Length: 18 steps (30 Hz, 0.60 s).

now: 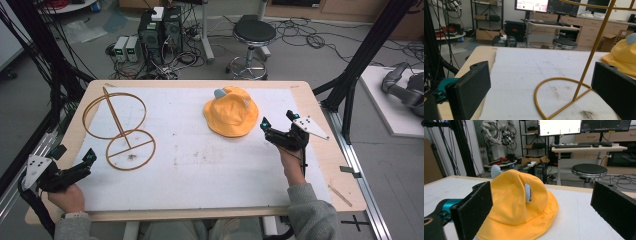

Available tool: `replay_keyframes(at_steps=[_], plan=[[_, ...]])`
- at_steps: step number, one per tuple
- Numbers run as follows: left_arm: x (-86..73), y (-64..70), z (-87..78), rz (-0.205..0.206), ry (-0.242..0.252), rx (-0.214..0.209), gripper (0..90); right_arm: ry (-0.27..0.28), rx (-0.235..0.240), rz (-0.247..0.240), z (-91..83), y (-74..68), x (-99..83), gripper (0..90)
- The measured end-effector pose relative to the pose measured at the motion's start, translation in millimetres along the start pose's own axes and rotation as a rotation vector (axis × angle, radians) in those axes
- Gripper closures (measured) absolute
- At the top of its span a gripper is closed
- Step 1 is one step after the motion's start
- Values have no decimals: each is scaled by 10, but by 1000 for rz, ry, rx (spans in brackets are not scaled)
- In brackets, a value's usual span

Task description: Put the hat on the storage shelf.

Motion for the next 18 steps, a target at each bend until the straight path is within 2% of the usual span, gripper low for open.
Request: replay_keyframes(at_steps=[3,7,18], plan=[[-9,-3,5,-5,-1,0,27,27,-3,29,31,10,10,35],[-29,-10,22,-8,-11,-3,27,36,1,51,105,13,12,32],[-59,-64,26,-31,-12,3,27,21,15,39,349,-69,26,32]])
Point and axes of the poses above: each handheld gripper's, and its own axes: z roughly forward along the jaws, x roughly out of its top, y roughly to its right, the point moved 1 cm from there along z, roughly forward along the jaws, and after that the axes turned 10 degrees about -y, right-handed, at the moved point
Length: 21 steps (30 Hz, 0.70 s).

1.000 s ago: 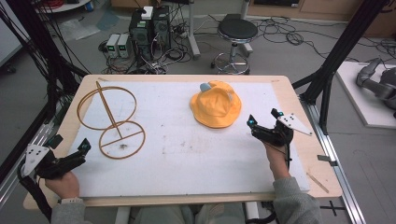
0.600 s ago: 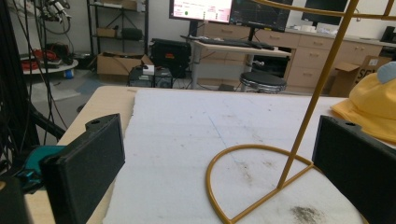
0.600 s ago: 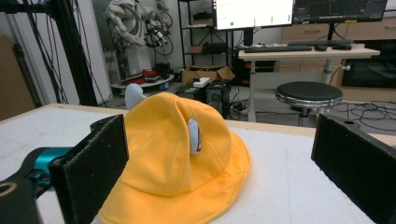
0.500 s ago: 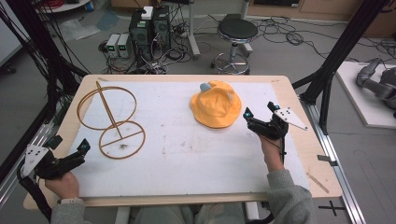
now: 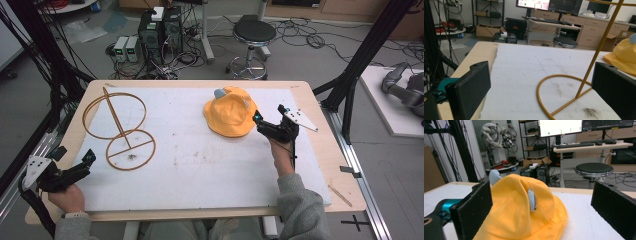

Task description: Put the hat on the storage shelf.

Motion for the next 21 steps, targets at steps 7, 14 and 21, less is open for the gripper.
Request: replay_keyframes(at_steps=[7,14,21], plan=[[-26,-28,18,-13,-5,-5,27,-8,-11,-8,146,-20,47,32],[-33,-35,16,-19,-5,-9,27,-8,-31,-36,324,-10,12,55],[-38,-26,22,-22,-3,-12,27,-15,-28,-47,387,-14,-11,64]])
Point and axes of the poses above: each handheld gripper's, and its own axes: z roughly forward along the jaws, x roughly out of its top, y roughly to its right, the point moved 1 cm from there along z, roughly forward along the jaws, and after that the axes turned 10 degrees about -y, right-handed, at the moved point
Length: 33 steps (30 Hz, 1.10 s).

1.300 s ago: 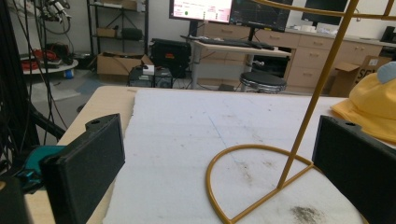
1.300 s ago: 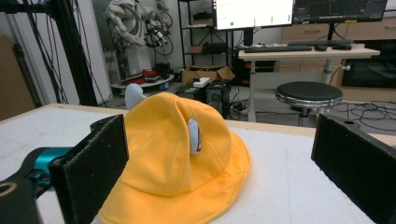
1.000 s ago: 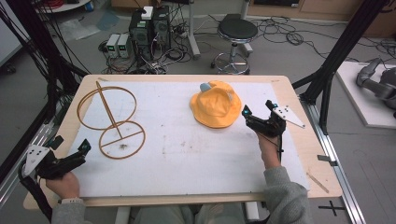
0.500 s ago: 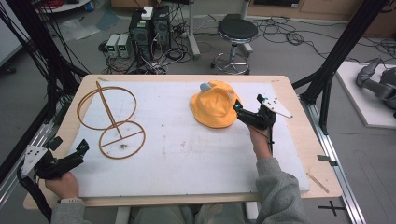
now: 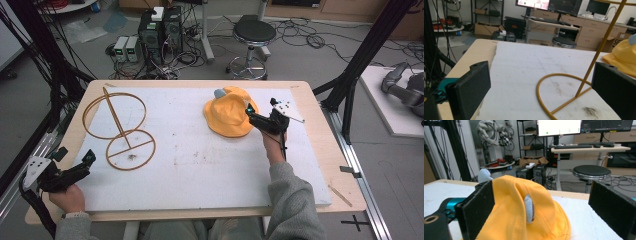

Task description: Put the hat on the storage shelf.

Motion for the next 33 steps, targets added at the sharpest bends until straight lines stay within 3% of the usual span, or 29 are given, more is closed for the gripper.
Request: replay_keyframes(at_steps=[10,15,28,33], plan=[[2,-22,-10,-9,6,-1,27,11,6,-18,-109,-52,92,64],[6,-16,-11,-15,12,-6,27,45,13,-30,-193,-98,244,63],[-3,-50,-21,-25,12,-1,27,67,27,-31,-3,-170,454,64],[-3,-48,-16,-22,10,-3,27,52,27,-26,91,-160,446,63]])
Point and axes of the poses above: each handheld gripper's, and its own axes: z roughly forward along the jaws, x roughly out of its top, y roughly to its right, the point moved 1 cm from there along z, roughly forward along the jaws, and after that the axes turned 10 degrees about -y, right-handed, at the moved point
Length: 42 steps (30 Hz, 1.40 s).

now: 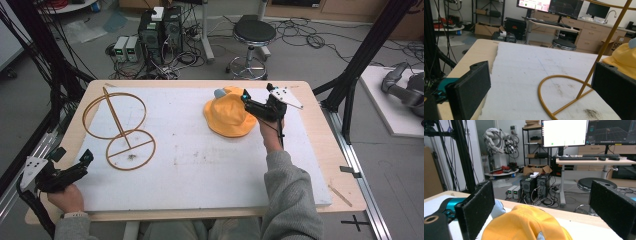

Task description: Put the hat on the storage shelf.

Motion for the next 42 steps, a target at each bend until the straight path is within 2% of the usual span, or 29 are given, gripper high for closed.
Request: replay_keyframes(at_steps=[3,4,7,10,14,21,23,24,26,32,35,39,42], plan=[[-1,-1,0,-2,-1,0,27,-46,0,8,107,3,-87,63],[-1,-2,-1,-3,-1,0,27,-46,0,8,107,3,-87,63],[-2,-5,-2,-4,1,-1,27,-109,-10,-6,261,19,-223,64],[-3,-4,2,-1,-1,0,27,-134,-21,-5,326,44,-291,63],[-3,-5,4,0,-1,1,27,-138,-18,30,365,58,-335,64],[-4,-8,3,-1,0,3,27,-159,-6,40,430,59,-406,65],[-4,-7,3,-1,0,2,27,-176,7,40,446,61,-427,143],[-4,-9,2,-2,0,0,27,-184,13,35,456,60,-439,148],[-4,-14,1,-1,0,-1,27,-190,4,20,473,58,-456,146],[-4,-18,3,-1,0,-2,27,-216,0,25,505,69,-500,144],[-3,-18,2,-1,5,-11,27,-226,13,37,519,81,-521,154],[0,-17,1,3,6,-14,27,-234,15,17,518,66,-520,325],[1,-14,0,4,9,-16,27,-234,20,12,514,53,-511,408]])
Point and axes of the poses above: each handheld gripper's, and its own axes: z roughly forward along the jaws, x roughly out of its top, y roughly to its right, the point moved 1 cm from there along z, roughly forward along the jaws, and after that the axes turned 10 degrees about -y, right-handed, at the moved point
